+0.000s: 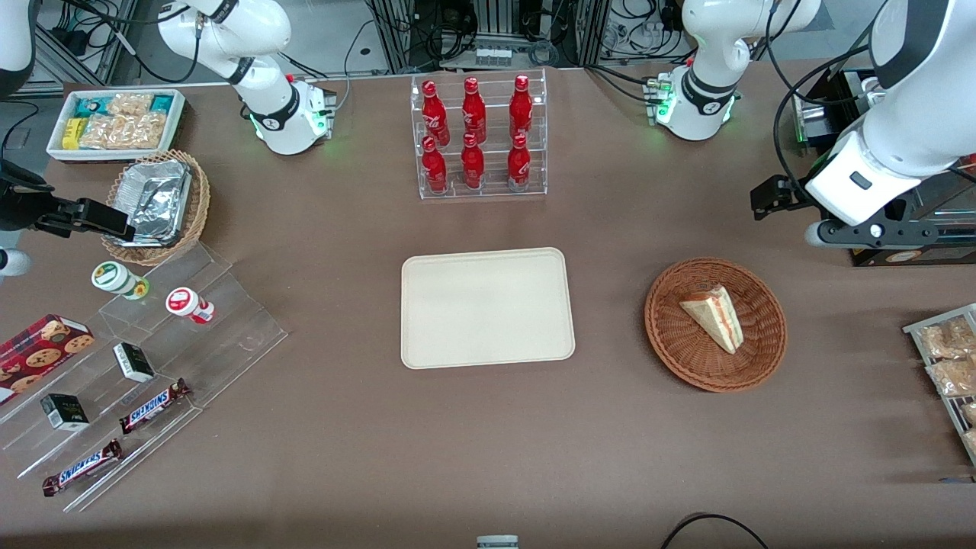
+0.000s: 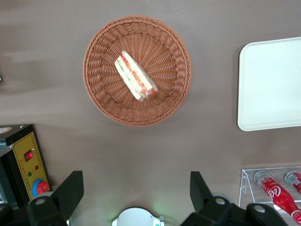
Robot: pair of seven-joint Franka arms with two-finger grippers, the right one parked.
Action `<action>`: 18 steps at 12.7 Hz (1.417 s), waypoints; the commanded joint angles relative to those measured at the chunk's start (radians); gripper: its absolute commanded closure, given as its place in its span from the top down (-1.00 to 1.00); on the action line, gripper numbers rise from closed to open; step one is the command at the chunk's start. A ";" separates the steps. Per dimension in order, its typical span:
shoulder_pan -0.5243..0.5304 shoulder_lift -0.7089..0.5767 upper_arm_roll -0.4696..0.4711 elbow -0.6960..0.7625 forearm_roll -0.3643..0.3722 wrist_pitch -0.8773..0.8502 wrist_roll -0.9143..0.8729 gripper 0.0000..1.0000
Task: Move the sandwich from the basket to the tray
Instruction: 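Move the left gripper down over the wicker basket toward the sandwich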
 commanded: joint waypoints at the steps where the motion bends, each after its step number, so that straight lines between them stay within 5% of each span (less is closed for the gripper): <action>1: 0.004 -0.001 -0.007 0.023 -0.001 -0.023 0.025 1.00; 8: 0.004 0.025 -0.008 -0.110 0.023 0.153 0.028 1.00; 13: 0.009 0.065 -0.002 -0.389 0.031 0.562 0.028 1.00; 18: 0.041 0.108 0.001 -0.512 0.033 0.774 0.013 1.00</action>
